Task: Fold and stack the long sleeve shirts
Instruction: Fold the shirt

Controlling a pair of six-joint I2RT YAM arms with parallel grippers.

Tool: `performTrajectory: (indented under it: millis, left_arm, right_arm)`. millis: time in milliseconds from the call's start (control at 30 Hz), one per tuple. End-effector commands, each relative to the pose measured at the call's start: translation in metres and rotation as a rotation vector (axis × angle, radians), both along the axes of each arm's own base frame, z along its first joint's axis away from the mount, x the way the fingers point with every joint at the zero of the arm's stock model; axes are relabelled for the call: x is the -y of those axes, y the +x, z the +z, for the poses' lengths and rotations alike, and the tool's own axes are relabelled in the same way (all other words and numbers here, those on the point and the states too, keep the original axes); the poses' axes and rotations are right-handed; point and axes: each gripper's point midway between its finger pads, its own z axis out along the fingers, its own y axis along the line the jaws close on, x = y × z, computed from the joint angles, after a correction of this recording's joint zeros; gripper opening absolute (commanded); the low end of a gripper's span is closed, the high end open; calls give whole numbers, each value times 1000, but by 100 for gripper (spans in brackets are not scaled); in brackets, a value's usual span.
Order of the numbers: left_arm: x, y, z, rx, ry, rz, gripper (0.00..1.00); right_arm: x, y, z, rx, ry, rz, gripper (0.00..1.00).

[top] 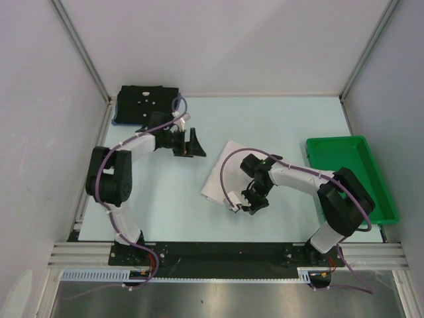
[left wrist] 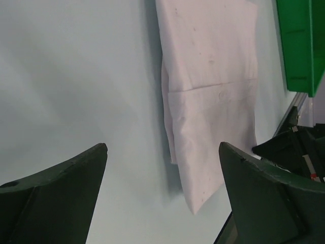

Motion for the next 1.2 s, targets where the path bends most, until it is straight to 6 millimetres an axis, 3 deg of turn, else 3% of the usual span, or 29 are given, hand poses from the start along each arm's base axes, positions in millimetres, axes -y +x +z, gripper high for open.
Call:
performTrajectory:
  millis: [0, 33, 100, 133, 167, 200, 267, 333, 367, 433, 467, 500, 567, 600, 833, 1000, 1100, 1133, 1167]
  left_arm:
    - [40, -11, -25, -117, -39, -31, 94]
    - [45, -12, -29, -144, -47, -29, 92]
    - [54, -20, -39, -219, -67, -25, 84]
    - [55, -31, -46, -256, -69, -26, 82]
    - [57, -34, -46, -256, -79, -27, 79]
    - [61, -41, -48, -274, -69, -22, 79]
    - [65, -53, -58, -308, -56, -14, 74]
    - [69, -61, -72, -326, -13, 4, 69]
    - [74, -65, -75, -354, -14, 14, 68]
    - [78, -71, -91, -401, 8, 27, 68]
    - [81, -74, -96, -424, 16, 34, 68]
    - [83, -74, -104, -445, 21, 36, 68]
    - [88, -75, -111, -477, 24, 50, 67]
    - [90, -74, -112, -483, 20, 51, 67]
    - [106, -65, -124, -487, -10, 72, 64]
    - [116, -65, -125, -493, -34, 68, 58]
    - [117, -61, -115, -467, -50, 70, 44]
    - [118, -58, -109, -442, -54, 63, 31]
    - [117, -55, -104, -426, -54, 66, 24]
  right_arm:
    - [23, -17, 0, -51, -48, 56, 2]
    - [24, -16, 0, -51, -56, 52, 20]
    - [27, -14, 5, -76, -87, 2, 37]
    - [21, 0, 16, -66, -65, -37, 48]
    - [16, 4, 23, -100, -43, -84, 52]
    - [16, 8, 31, -138, -45, -155, 53]
    - [3, 38, 55, -147, 29, -276, 53]
    - [-4, 59, 63, -215, 36, -445, 53]
    - [-12, 90, 72, -179, 91, -532, 52]
    - [-14, 114, 58, -264, 41, -743, 51]
    - [-14, 141, 59, -239, 58, -829, 50]
    - [-14, 150, 44, -297, 10, -929, 49]
    - [-12, 170, 38, -320, -19, -1022, 48]
    - [-12, 171, 22, -360, -61, -1040, 46]
    - [1, 159, -33, -401, -247, -1089, 40]
    - [6, 153, -51, -411, -301, -1099, 39]
    - [6, 152, -54, -420, -309, -1109, 38]
    - [6, 154, -54, -421, -304, -1117, 38]
    - [6, 154, -51, -422, -297, -1122, 38]
